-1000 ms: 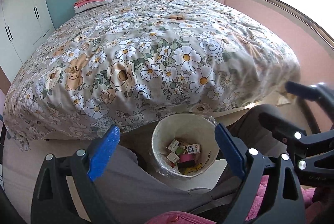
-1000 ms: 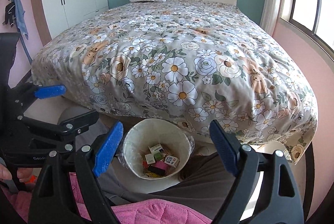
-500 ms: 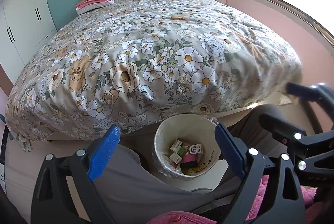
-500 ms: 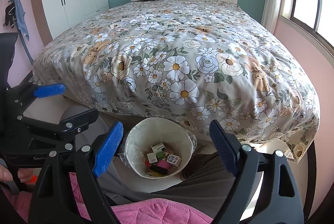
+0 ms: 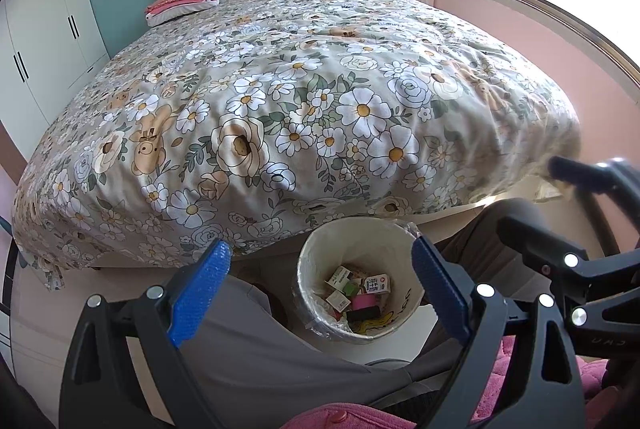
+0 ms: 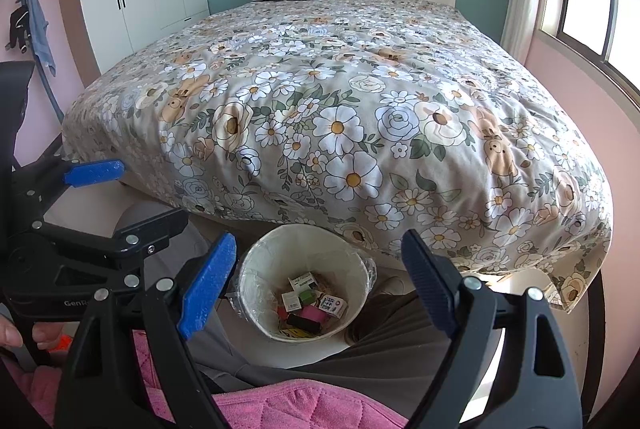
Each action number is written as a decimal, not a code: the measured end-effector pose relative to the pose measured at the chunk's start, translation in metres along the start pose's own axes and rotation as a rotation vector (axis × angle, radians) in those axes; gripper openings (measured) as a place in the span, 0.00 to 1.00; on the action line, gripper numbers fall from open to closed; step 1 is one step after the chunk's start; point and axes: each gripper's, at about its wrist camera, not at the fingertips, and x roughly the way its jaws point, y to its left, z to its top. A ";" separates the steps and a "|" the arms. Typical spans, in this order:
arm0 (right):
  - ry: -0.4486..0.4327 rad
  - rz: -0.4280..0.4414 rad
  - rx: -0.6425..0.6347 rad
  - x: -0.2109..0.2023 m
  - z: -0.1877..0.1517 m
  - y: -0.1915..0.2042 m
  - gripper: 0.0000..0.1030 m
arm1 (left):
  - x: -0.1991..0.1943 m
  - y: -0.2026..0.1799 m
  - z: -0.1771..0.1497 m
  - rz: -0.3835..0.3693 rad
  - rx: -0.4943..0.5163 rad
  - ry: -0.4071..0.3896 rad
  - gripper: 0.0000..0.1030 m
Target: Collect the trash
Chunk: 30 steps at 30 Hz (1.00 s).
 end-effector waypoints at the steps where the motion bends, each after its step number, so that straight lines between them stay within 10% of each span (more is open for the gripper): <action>1: 0.001 0.001 0.000 0.000 0.000 0.000 0.81 | 0.000 0.000 0.000 -0.001 -0.001 0.002 0.91; 30: 0.024 0.028 0.013 0.005 -0.001 -0.003 0.81 | 0.002 0.002 -0.001 0.002 0.001 0.020 0.91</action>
